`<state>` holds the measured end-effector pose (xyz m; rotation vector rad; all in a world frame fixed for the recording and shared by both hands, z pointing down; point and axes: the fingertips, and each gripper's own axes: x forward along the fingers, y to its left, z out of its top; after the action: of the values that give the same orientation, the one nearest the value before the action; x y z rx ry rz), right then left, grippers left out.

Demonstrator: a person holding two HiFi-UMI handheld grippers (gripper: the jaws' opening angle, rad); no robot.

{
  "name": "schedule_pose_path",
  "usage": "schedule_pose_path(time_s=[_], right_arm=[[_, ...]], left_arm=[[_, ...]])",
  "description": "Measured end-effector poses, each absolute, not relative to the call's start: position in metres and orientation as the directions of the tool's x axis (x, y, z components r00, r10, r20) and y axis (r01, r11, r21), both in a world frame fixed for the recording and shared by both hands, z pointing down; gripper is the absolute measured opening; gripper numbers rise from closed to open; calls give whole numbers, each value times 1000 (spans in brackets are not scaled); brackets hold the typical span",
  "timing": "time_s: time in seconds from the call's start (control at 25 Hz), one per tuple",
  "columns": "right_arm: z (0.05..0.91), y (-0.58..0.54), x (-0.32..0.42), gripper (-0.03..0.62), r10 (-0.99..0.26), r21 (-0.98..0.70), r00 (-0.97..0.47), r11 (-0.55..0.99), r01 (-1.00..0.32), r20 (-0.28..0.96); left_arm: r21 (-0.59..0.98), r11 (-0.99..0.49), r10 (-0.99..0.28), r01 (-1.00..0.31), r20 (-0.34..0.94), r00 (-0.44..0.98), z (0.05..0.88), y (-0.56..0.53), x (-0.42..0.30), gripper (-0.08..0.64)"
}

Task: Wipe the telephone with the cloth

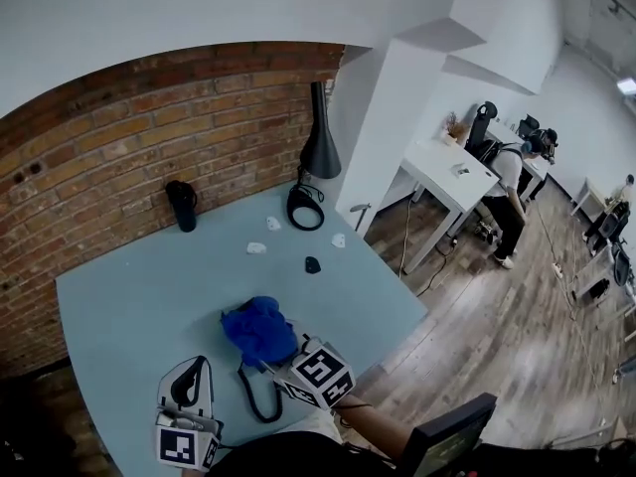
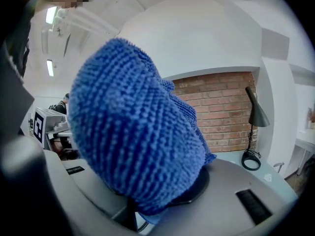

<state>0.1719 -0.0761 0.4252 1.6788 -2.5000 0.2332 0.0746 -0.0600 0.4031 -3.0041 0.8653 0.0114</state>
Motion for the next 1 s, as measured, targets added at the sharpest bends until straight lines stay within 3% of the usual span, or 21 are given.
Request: schedule_pose_path(time_s=[0.4, 0.68, 0.84, 1.0], right_arm=[[451, -121, 185, 140, -880, 196, -344, 420, -886, 328], [492, -147, 194, 139, -818, 552, -225, 533, -641, 530], [513, -159, 192, 139, -779, 569, -203, 584, -579, 593], [532, -170, 186, 139, -727, 477, -237, 625, -618, 644]], left_arm=[[-32, -839, -544, -543, 47, 838, 411, -72, 72, 11], [-11, -823, -567, -568, 70, 821, 408, -80, 57, 11], [0, -807, -589, -590, 54, 806, 409, -85, 43, 11], [-26, -807, -591, -590, 24, 807, 404, -85, 36, 11]])
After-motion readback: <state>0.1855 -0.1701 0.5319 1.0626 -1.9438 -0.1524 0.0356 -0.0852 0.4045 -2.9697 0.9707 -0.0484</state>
